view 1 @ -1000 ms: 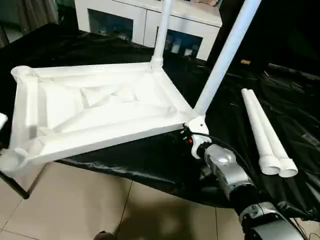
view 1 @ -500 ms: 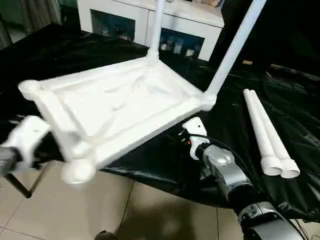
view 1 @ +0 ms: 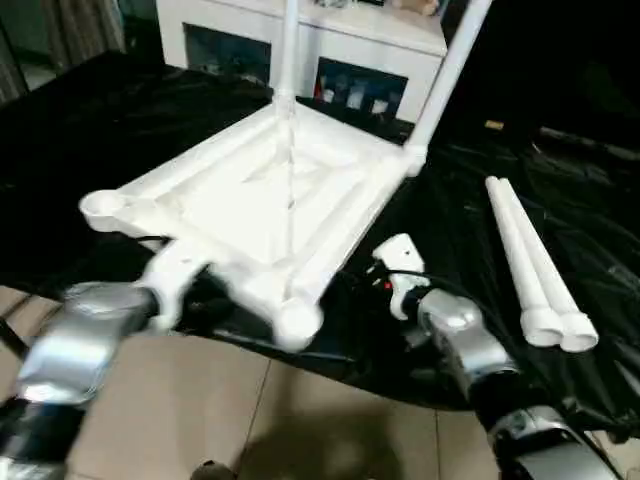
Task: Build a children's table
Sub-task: Rotate table base
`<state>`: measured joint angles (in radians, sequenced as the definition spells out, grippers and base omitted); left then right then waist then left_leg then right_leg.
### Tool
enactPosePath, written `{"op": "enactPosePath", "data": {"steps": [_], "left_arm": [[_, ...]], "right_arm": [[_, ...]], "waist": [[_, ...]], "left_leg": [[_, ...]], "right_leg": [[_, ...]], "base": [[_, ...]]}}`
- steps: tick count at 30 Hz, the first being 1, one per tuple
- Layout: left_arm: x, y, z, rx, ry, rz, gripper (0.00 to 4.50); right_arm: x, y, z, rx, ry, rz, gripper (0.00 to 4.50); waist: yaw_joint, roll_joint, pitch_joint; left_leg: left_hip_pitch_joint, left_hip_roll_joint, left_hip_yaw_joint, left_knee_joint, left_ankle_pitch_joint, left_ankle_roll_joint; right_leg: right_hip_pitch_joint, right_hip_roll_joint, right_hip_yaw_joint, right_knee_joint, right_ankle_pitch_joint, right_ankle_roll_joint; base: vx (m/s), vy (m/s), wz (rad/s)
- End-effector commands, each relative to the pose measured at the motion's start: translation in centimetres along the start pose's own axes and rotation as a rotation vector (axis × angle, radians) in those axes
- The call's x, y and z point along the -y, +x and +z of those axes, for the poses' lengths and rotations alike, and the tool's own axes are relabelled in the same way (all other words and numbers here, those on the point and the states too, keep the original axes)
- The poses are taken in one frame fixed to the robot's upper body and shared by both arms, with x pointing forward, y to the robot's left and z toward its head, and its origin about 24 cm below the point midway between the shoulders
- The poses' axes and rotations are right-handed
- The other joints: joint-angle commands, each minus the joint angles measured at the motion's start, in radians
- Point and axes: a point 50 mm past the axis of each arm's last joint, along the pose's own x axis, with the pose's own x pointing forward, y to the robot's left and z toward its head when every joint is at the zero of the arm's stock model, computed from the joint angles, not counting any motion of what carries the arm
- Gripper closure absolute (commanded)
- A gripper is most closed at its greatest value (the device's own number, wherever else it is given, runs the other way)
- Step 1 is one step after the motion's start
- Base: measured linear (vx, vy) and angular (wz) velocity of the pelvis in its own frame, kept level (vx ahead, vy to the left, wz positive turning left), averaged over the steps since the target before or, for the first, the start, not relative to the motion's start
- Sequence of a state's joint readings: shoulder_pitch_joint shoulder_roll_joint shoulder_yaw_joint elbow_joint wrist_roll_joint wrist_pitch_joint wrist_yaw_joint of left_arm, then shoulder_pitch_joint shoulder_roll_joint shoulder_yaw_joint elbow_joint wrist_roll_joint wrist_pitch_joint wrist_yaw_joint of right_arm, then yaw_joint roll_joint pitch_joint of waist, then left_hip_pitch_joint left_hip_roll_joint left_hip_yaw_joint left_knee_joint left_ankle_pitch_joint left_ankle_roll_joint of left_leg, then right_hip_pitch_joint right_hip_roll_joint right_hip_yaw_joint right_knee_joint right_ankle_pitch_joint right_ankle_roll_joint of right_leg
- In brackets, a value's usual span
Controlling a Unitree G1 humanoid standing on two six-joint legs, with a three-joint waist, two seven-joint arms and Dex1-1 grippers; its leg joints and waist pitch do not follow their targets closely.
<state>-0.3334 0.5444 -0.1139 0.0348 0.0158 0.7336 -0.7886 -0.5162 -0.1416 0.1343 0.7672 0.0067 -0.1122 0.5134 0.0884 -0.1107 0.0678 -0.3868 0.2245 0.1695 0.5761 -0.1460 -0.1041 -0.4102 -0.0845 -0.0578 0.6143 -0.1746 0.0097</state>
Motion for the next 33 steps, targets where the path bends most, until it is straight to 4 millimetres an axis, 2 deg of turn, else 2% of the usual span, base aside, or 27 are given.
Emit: {"op": "enactPosePath", "data": {"steps": [1, 4, 5, 6, 8, 9, 10, 11, 12, 14, 15, 16, 17, 18, 19, 20, 21, 22, 23, 24, 26, 28, 29, 30, 31, 32, 33], "left_arm": [[1.3, 1.8, 2.0, 0.073, 0.052, -0.036, 1.96], [2.1, 4.0, 3.7, 0.144, 0.063, -0.037, 1.96], [2.3, 4.4, 4.1, 0.156, 0.065, -0.036, 1.96], [2.7, 5.1, 4.9, 0.186, 0.062, -0.047, 1.96], [3.4, 6.1, 6.1, 0.223, 0.054, -0.069, 1.96], [3.8, 6.8, 6.8, 0.233, 0.071, -0.077, 1.96], [4.1, 7.2, 7.3, 0.245, 0.082, -0.088, 1.96], [4.3, 7.7, 7.8, 0.259, 0.09, -0.083, 1.96], [4.5, 8.1, 8.3, 0.271, 0.1, -0.076, 1.96], [4.7, 8.4, 8.7, 0.287, 0.102, -0.079, 1.96], [4.9, 8.9, 9.4, 0.309, 0.118, -0.061, 1.96], [5.1, 8.7, 9.6, 0.325, 0.121, -0.069, 1.96], [5.1, 8.7, 9.6, 0.325, 0.121, -0.069, 1.96], [5.0, 8.3, 9.8, 0.364, 0.116, -0.066, 1.96], [4.9, 7.7, 9.9, 0.41, 0.107, -0.046, 1.96], [4.9, 7.5, 9.9, 0.426, 0.104, -0.041, 1.96], [4.3, 5.5, 10.1, 0.575, 0.006, 0.084, 1.96], [4.3, 5.5, 10.1, 0.575, 0.006, 0.084, 1.96], [4.0, 5.0, 9.7, 0.598, -0.069, 0.129, 1.96], [3.8, 4.7, 9.4, 0.608, -0.118, 0.156, 1.96], [3.4, 3.8, 8.4, 0.651, -0.19, 0.271, 1.96], [3.5, 3.1, 7.6, 0.689, -0.181, 0.341, 1.96], [3.6, 2.9, 7.4, 0.696, -0.178, 0.353, 1.96], [3.9, 2.8, 6.9, 0.696, -0.194, 0.389, 1.96], [4.2, 2.7, 6.7, 0.684, -0.197, 0.398, 1.96], [4.3, 2.7, 6.6, 0.68, -0.196, 0.402, 1.96], [4.5, 2.7, 6.7, 0.692, -0.198, 0.396, 1.96]], "right_arm": [[0.8, -0.9, 0.6, 0.024, -0.015, 0.005, 0.59], [2.0, -2.7, 0.8, 0.032, -0.052, -0.022, 0.59], [2.2, -3.1, 0.8, 0.033, -0.058, -0.029, 0.59], [2.7, -3.9, 0.8, 0.034, -0.067, -0.051, 0.59], [3.4, -5.2, 0.9, 0.034, -0.078, -0.086, 0.59], [3.9, -6.0, 0.9, 0.033, -0.086, -0.113, 0.59], [4.2, -6.6, 1.0, 0.033, -0.09, -0.13, 0.59], [4.4, -7.0, 1.1, 0.033, -0.089, -0.146, 0.59], [4.6, -7.5, 1.2, 0.033, -0.086, -0.167, 0.59], [4.8, -7.9, 1.3, 0.033, -0.084, -0.187, 0.59], [4.9, -8.5, 1.5, 0.035, -0.052, -0.241, 0.59], [5.0, -8.9, 1.6, 0.037, -0.028, -0.288, 0.59], [5.0, -8.9, 1.6, 0.037, -0.028, -0.288, 0.59], [5.2, -9.4, 1.8, 0.044, 0.02, -0.372, 0.59], [5.4, -9.8, 2.2, 0.073, 0.063, -0.437, 0.59], [5.5, -9.9, 2.3, 0.08, 0.077, -0.454, 0.59], [5.5, -10.6, 2.8, 0.114, 0.177, -0.577, 0.59], [5.5, -10.6, 2.8, 0.114, 0.177, -0.577, 0.59], [5.3, -10.7, 2.9, 0.121, 0.19, -0.603, 0.59], [5.2, -10.8, 3.0, 0.125, 0.196, -0.619, 0.59], [4.2, -10.6, 2.9, 0.102, 0.205, -0.624, 0.59], [3.1, -10.2, 2.9, 0.105, 0.205, -0.616, 0.59], [2.9, -10.1, 2.9, 0.105, 0.206, -0.615, 0.59], [2.2, -9.8, 3.0, 0.136, 0.227, -0.617, 0.59], [1.7, -9.4, 2.9, 0.137, 0.248, -0.608, 0.59], [1.3, -9.0, 2.9, 0.139, 0.263, -0.595, 0.59], [1.1, -8.7, 2.9, 0.144, 0.272, -0.581, 0.59]], "waist": [[-0.011, 0.038, -0.069], [-0.006, 0.034, -0.068], [-0.001, 0.032, -0.071], [-0.006, 0.025, -0.07], [-0.004, 0.022, -0.075], [-0.005, 0.022, -0.074], [-0.004, 0.019, -0.076], [-0.004, 0.024, -0.077], [-0.006, 0.017, -0.079], [-0.009, 0.015, -0.08], [-0.012, 0.022, -0.08], [-0.012, 0.022, -0.081], [-0.012, 0.02, -0.083], [-0.017, 0.019, -0.082], [-0.019, 0.023, -0.085], [-0.023, 0.022, -0.083], [-0.029, 0.026, -0.085], [-0.029, 0.026, -0.085], [-0.033, 0.025, -0.084], [-0.033, 0.033, -0.083], [-0.032, 0.033, -0.076], [-0.033, 0.024, -0.071], [-0.032, 0.027, -0.068], [-0.034, 0.02, -0.068], [-0.035, 0.018, -0.066], [-0.035, 0.019, -0.064], [-0.034, 0.021, -0.061]], "left_leg": [[0.028, 0.001, 0.0, -0.073, -0.443, -0.054], [0.031, 0.0, 0.005, -0.07, -0.425, -0.039], [0.034, 0.0, 0.007, -0.066, -0.411, -0.033], [0.025, 0.0, 0.006, -0.069, -0.39, -0.027], [0.022, 0.001, 0.006, -0.067, -0.36, -0.022], [0.015, 0.0, 0.006, -0.068, -0.339, -0.019], [0.016, -0.001, 0.006, -0.065, -0.327, -0.013], [0.014, -0.002, 0.006, -0.065, -0.318, -0.01], [0.013, -0.002, 0.005, -0.064, -0.308, -0.004], [0.008, -0.003, 0.005, -0.063, -0.289, 0.002], [0.008, -0.004, 0.006, -0.061, -0.276, 0.008], [0.011, -0.003, 0.005, -0.06, -0.258, 0.012], [0.01, -0.002, 0.005, -0.06, -0.249, 0.015], [0.008, -0.003, 0.005, -0.061, -0.238, 0.018], [0.011, 0.0, 0.005, -0.059, -0.229, 0.018], [0.009, 0.001, 0.004, -0.061, -0.228, 0.021], [0.009, 0.005, 0.003, -0.061, -0.22, 0.023], [0.009, 0.005, 0.003, -0.061, -0.22, 0.023], [0.009, 0.004, 0.005, -0.06, -0.21, 0.025], [0.016, 0.005, 0.007, -0.059, -0.225, 0.023], [0.018, 0.004, 0.009, -0.062, -0.275, 0.018], [0.021, 0.002, 0.009, -0.065, -0.336, 0.011], [0.021, 0.004, 0.006, -0.068, -0.363, 0.004], [0.022, 0.004, 0.005, -0.068, -0.378, -0.002], [0.022, 0.005, 0.004, -0.069, -0.394, -0.006], [0.02, 0.005, 0.003, -0.07, -0.399, -0.008], [0.024, 0.002, 0.003, -0.069, -0.418, -0.009]], "right_leg": [[0.025, -0.036, 0.033, -0.087, -0.385, -0.123], [0.023, -0.032, 0.034, -0.096, -0.387, -0.11], [0.023, -0.034, 0.034, -0.095, -0.373, -0.11], [0.029, -0.034, 0.033, -0.094, -0.364, -0.109], [0.034, -0.036, 0.032, -0.091, -0.341, -0.107], [0.039, -0.036, 0.031, -0.09, -0.328, -0.105], [0.039, -0.036, 0.031, -0.089, -0.315, -0.104], [0.041, -0.035, 0.032, -0.09, -0.305, -0.104], [0.044, -0.035, 0.03, -0.088, -0.29, -0.105], [0.049, -0.036, 0.029, -0.086, -0.274, -0.11], [0.048, -0.034, 0.03, -0.088, -0.25, -0.115], [0.05, -0.033, 0.031, -0.083, -0.214, -0.124], [0.052, -0.035, 0.03, -0.08, -0.195, -0.131], [0.054, -0.034, 0.029, -0.077, -0.186, -0.139], [0.053, -0.035, 0.03, -0.071, -0.16, -0.151], [0.054, -0.036, 0.031, -0.071, -0.15, -0.157], [0.057, -0.036, 0.032, -0.065, -0.112, -0.174], [0.057, -0.036, 0.032, -0.065, -0.112, -0.174], [0.055, -0.03, 0.032, -0.063, -0.084, -0.18], [0.05, -0.028, 0.034, -0.063, -0.082, -0.186], [0.047, -0.026, 0.034, -0.074, -0.152, -0.17], [0.04, -0.026, 0.033, -0.088, -0.276, -0.13], [0.036, -0.029, 0.034, -0.094, -0.337, -0.104], [0.031, -0.027, 0.034, -0.098, -0.365, -0.083], [0.027, -0.028, 0.035, -0.099, -0.389, -0.07], [0.025, -0.027, 0.035, -0.098, -0.4, -0.062], [0.018, -0.028, 0.035, -0.105, -0.442, -0.047]], "base": [[0.0, 0.0, 0.0], [0.0, 0.0, 0.0], [0.0, 0.0, 0.0], [0.0, 0.0, 0.0], [0.0, 0.0, 0.0], [0.0, 0.0, 0.0], [0.0, 0.0, 0.0], [0.0, 0.0, 0.0], [0.0, 0.0, 0.0], [0.0, 0.0, 0.0], [0.0, 0.0, 0.0], [0.0, 0.0, 0.0], [0.0, 0.0, 0.0], [0.0, 0.0, 0.0], [0.0, 0.0, 0.0], [0.0, 0.0, 0.0], [0.0, 0.0, 0.0], [0.0, 0.0, 0.0], [0.0, 0.0, 0.0], [0.0, 0.0, 0.0], [0.0, 0.0, 0.0], [0.0, 0.0, 0.0], [0.0, 0.0, 0.0], [0.0, 0.0, 0.0], [0.0, 0.0, 0.0], [0.0, 0.0, 0.0], [0.0, 0.0, 0.0]]}}
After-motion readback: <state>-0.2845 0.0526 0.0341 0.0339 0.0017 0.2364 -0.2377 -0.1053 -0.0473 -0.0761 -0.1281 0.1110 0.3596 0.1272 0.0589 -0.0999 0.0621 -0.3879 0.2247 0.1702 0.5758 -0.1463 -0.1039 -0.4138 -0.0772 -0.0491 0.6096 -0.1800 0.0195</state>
